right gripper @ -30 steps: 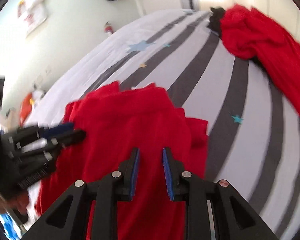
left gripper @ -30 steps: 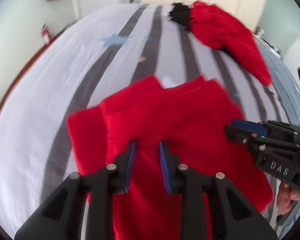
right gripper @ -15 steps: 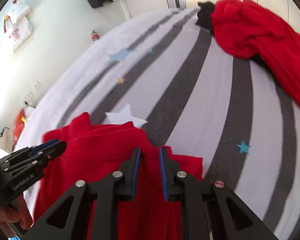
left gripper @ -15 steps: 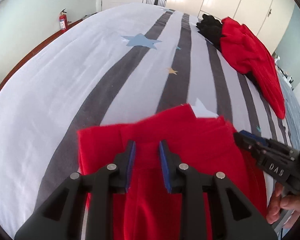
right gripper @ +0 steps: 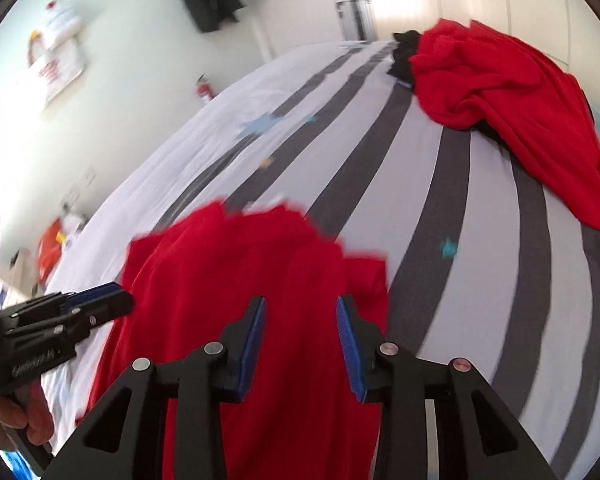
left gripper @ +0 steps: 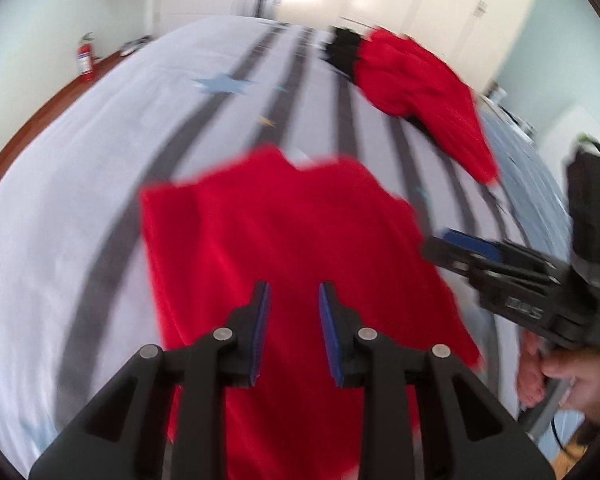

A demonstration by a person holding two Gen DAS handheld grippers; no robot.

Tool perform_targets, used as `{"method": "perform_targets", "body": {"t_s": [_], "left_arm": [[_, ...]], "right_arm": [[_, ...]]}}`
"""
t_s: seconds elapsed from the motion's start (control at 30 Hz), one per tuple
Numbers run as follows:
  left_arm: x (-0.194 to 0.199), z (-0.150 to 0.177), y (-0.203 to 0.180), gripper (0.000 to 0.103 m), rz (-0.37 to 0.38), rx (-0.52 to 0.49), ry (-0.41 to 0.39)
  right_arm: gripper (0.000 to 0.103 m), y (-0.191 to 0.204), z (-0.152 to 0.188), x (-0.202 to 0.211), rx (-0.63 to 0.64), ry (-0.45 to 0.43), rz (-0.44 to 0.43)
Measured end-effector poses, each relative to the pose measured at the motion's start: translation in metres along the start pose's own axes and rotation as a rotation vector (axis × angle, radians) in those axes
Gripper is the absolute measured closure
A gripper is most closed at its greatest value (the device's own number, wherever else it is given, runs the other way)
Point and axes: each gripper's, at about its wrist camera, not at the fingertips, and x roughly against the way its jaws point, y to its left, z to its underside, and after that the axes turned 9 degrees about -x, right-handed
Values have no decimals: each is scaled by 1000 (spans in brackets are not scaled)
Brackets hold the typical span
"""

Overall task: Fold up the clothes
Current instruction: 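Grasp the folded garment edge with both grippers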

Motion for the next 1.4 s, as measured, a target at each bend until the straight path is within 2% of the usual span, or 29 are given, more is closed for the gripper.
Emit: {"method": "perform_targets", "body": {"t_s": [0.1, 0.23, 0.27, 0.3, 0.43, 0.57, 0.63, 0.73, 0.8, 0.83, 0.97, 1.1, 1.17, 1.23, 1.4], "left_arm": [[14, 34, -27, 80, 14, -45, 35], [2, 74, -20, 81, -62, -21, 113], [2, 79, -15, 83, -59, -9, 117], [4, 82, -11, 88, -54, 4, 109], [5, 85, -10, 91, -54, -3, 111], [13, 78, -11, 91, -82, 14, 114], [25, 70, -6, 91, -108, 66, 88], [43, 58, 7, 69, -134, 161, 15], [44, 53, 20, 42, -138, 219, -30], [42, 51, 28, 39, -142, 250, -51], [6, 47, 58, 37, -83, 352, -1], [-16, 52, 61, 37, -61, 312, 17], [-18, 57, 61, 37, -15, 322, 25], [-26, 61, 60, 33, 7, 328, 49], [-29, 63, 60, 25, 38, 347, 43]], "right_arm": [[70, 8, 35, 16, 19, 38, -3], [70, 8, 77, 13, 44, 107, 17], [70, 4, 88, 13, 41, 121, 22], [72, 1, 99, 13, 38, 134, 27], [73, -15, 117, 21, 25, 154, 12], [74, -18, 115, 28, 43, 166, 17], [74, -22, 109, 38, 27, 154, 39], [70, -35, 92, 50, -32, 101, 45], [68, -46, 77, 46, -76, 82, 28], [67, -51, 70, 43, -93, 77, 13], [59, -68, 46, 14, -150, 99, -78], [57, -70, 34, -16, -146, 158, -113], [57, -71, 35, -24, -140, 183, -113], [56, -72, 38, -25, -151, 194, -126], [50, -77, 48, -26, -169, 208, -156]]}}
